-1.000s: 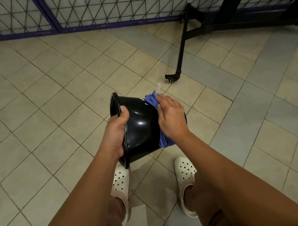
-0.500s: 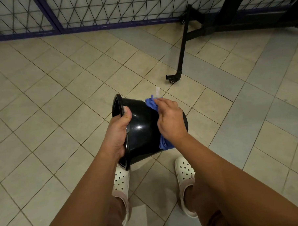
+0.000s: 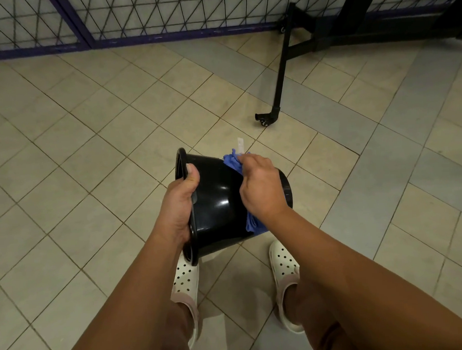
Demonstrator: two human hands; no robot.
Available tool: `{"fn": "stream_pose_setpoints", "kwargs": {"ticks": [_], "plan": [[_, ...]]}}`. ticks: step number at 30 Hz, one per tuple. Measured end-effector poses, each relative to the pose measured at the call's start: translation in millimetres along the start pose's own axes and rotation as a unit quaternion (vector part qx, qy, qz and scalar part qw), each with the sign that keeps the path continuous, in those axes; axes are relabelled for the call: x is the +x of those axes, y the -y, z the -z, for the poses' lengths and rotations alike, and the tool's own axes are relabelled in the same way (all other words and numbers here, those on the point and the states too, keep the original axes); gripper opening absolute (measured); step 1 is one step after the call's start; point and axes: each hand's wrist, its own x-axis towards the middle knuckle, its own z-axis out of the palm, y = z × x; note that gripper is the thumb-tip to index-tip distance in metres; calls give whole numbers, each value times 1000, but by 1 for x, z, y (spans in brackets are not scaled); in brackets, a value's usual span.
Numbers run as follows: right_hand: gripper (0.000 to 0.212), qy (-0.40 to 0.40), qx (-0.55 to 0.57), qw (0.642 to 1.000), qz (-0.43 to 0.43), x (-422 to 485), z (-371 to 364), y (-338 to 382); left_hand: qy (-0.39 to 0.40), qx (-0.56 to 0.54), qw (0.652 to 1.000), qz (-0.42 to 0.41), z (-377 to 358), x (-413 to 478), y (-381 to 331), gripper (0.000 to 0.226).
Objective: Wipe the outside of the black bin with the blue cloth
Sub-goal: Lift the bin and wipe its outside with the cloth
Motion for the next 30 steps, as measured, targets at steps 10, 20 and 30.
{"fn": "stream_pose_setpoints", "kwargs": {"ticks": [10,20,30], "plan": [[40,33,13,981,189,1,8,6,50,-37,998,25,5,3,-4,55],[43,21,-56,998,17,-22,-7,22,7,-19,999,47,10,7,1,59],[46,69,-35,995,60,2,7,19,42,-46,997,55,5,9,-1,52]]}}
